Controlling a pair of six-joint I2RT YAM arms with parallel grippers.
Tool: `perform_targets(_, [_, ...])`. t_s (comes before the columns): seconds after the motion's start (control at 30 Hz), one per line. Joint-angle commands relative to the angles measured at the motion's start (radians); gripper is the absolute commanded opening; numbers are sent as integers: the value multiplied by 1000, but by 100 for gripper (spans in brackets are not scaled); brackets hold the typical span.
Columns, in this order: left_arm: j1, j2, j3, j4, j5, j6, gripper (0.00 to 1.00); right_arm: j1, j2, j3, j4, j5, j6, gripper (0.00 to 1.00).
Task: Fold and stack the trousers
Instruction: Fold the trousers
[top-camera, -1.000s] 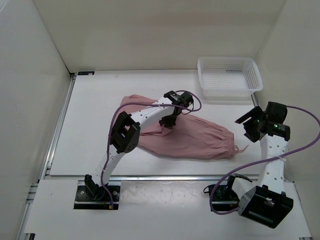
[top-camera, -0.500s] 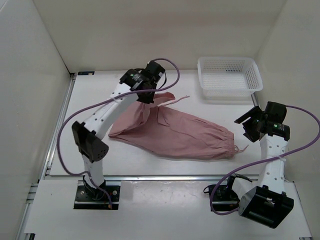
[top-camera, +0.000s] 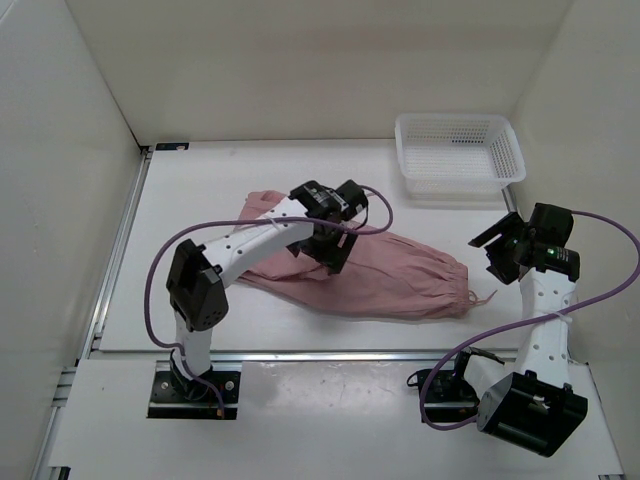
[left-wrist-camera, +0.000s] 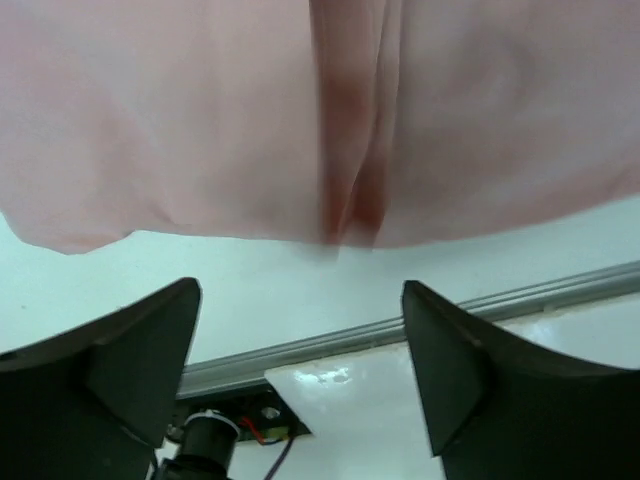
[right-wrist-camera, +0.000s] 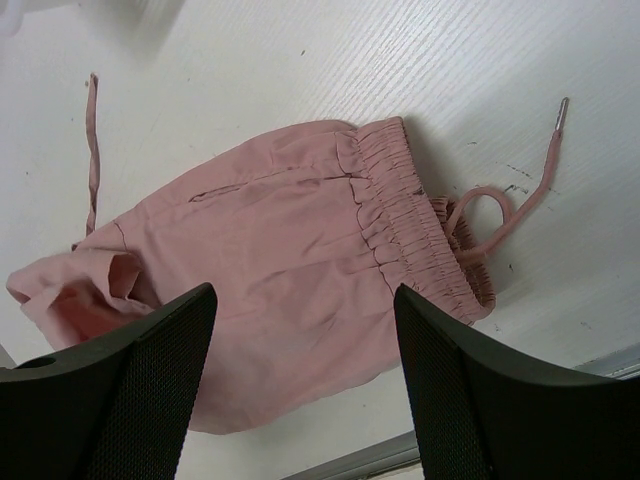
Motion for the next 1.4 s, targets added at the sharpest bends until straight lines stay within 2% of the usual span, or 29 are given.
perform_targets(0.0, [-33, -18, 28, -28, -29, -23, 100, 4, -8, 0, 24, -9, -10, 76])
perform_targets(0.13, [2, 2, 204, -78, -72, -23, 100, 4, -8, 0, 24, -9, -10, 76])
perform_targets(0.23, [45, 2, 273, -78, -29, -12, 82, 4, -17, 0, 24, -9, -10, 76])
perform_targets(0.27, [56, 11, 273, -78, -29, -12, 64, 4, -26, 0, 15, -9, -10, 76])
perform_targets(0.3, [74, 11, 273, -78, -20, -12, 54, 4, -26, 0, 15, -9, -10, 76])
perform_targets(0.33, [83, 11, 273, -78, -20, -12, 46, 4, -26, 0, 15, -9, -10, 76])
perform_targets(0.37, [83, 22, 264, -69, -9, -12, 43, 4, -26, 0, 15, -9, -10, 76])
perform_targets(0.4, [94, 22, 253, -69, -9, -24, 46, 4, -26, -9, 15, -9, -10, 76])
perform_targets(0.53, [62, 68, 198, -24, 31, -34, 100, 4, -26, -9, 15, -18, -10, 76])
perform_targets(0.73, [5, 187, 146, 48, 36, -46, 100, 4, -26, -9, 24, -18, -10, 76])
perform_targets(1.03, [-4, 281, 69, 120, 6, -55, 88, 4, -26, -18, 24, -18, -10, 76])
perform_targets(1.13, [-4, 302, 60, 120, -21, -67, 70, 4, -26, -18, 24, -18, -10, 76])
perform_targets(1.17, [-4, 302, 60, 111, -33, -67, 56, 4, -26, -18, 24, -27, -10, 76])
perform_targets(1.3, [-4, 292, 82, 77, -95, -77, 25, 4, -26, -18, 24, -27, -10, 76])
perform_targets(1.33, [-4, 280, 112, 62, -125, -86, 10, 4, -26, -18, 24, -27, -10, 76])
perform_targets(1.37, [-4, 266, 123, 45, -139, -86, 10, 4, -26, -18, 24, -27, -10, 76])
